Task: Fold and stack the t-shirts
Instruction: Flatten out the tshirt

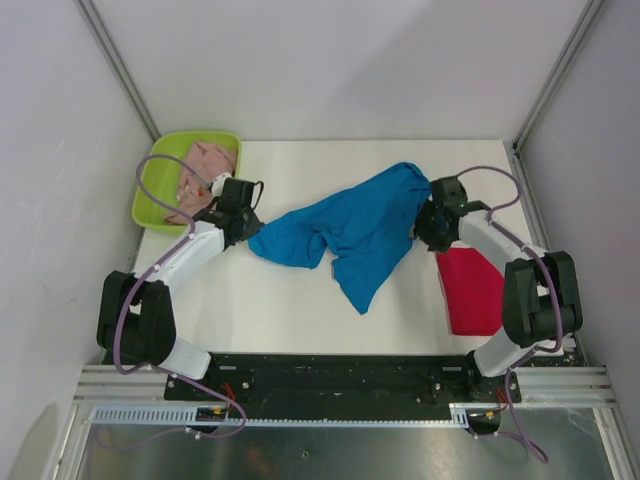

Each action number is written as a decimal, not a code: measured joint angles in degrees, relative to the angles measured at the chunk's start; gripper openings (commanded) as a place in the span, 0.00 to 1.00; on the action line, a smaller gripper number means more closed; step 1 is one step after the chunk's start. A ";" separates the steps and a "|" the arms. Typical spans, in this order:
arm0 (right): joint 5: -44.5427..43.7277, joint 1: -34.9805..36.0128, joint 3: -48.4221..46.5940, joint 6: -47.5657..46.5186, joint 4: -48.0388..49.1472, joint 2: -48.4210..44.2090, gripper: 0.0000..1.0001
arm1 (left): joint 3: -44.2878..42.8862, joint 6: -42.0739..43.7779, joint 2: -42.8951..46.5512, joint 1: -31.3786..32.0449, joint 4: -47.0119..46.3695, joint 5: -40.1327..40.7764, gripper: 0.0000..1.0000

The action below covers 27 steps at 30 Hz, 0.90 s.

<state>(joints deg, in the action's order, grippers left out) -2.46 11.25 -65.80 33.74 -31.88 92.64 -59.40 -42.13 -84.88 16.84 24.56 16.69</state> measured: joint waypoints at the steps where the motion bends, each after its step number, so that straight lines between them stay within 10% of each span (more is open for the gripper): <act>1: 0.42 0.96 2.14 0.92 0.85 -0.68 0.59 | 0.00 0.13 0.00 0.00 0.02 -0.09 0.00; 27: -0.07 9.07 12.15 12.31 15.45 3.10 0.37 | -0.31 1.25 -0.50 -0.33 0.04 -0.50 0.00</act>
<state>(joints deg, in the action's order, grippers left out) -2.52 20.32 -53.65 46.04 -16.43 95.74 -59.70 -40.88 -85.38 16.51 24.60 16.19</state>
